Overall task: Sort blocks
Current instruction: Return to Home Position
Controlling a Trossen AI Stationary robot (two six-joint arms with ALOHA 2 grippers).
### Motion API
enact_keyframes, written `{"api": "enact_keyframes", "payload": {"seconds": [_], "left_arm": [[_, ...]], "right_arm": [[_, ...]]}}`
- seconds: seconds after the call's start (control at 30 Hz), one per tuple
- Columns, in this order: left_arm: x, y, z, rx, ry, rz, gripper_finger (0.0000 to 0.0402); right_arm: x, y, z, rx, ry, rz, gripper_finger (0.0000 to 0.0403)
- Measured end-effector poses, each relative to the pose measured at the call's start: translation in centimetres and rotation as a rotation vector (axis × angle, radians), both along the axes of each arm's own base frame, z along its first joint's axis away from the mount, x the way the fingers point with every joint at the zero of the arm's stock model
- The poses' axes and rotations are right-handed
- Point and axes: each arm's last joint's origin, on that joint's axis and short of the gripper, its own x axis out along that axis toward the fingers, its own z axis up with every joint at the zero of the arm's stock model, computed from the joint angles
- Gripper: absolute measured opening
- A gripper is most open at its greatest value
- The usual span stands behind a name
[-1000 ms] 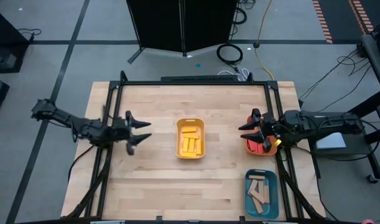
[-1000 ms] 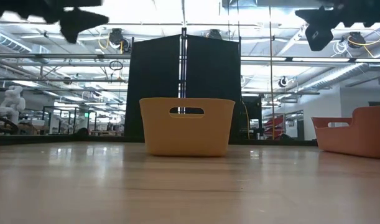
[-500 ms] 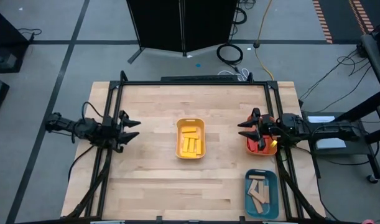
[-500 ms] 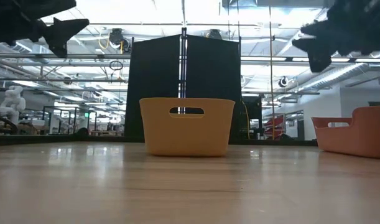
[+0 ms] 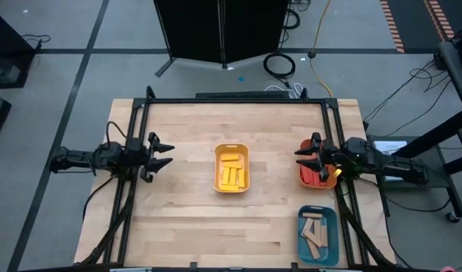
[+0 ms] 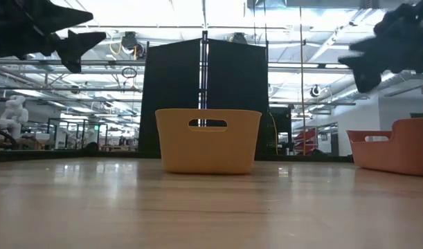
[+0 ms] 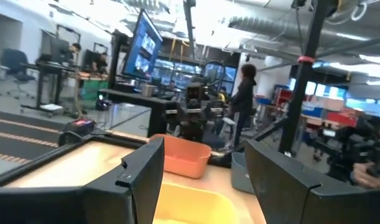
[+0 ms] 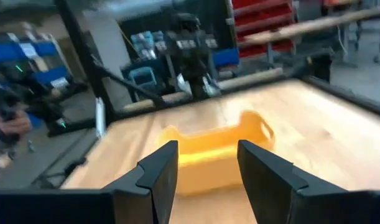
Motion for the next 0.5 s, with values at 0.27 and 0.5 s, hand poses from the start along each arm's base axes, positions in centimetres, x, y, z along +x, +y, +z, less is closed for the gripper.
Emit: {"api": "enact_keyframes", "payload": {"seconds": [0.27, 0.5], "left_arm": [[0.2, -0.1, -0.5, 0.022, 0.053, -0.045, 0.0218], [0.3, -0.1, -1.4, 0.022, 0.15, -0.039, 0.0218]], "right_arm": [[0.7, -0.4, -2.1, -0.023, -0.002, -0.124, 0.016], [0.9, -0.6, -2.3, -0.081, 0.001, -0.164, 0.016]]}}
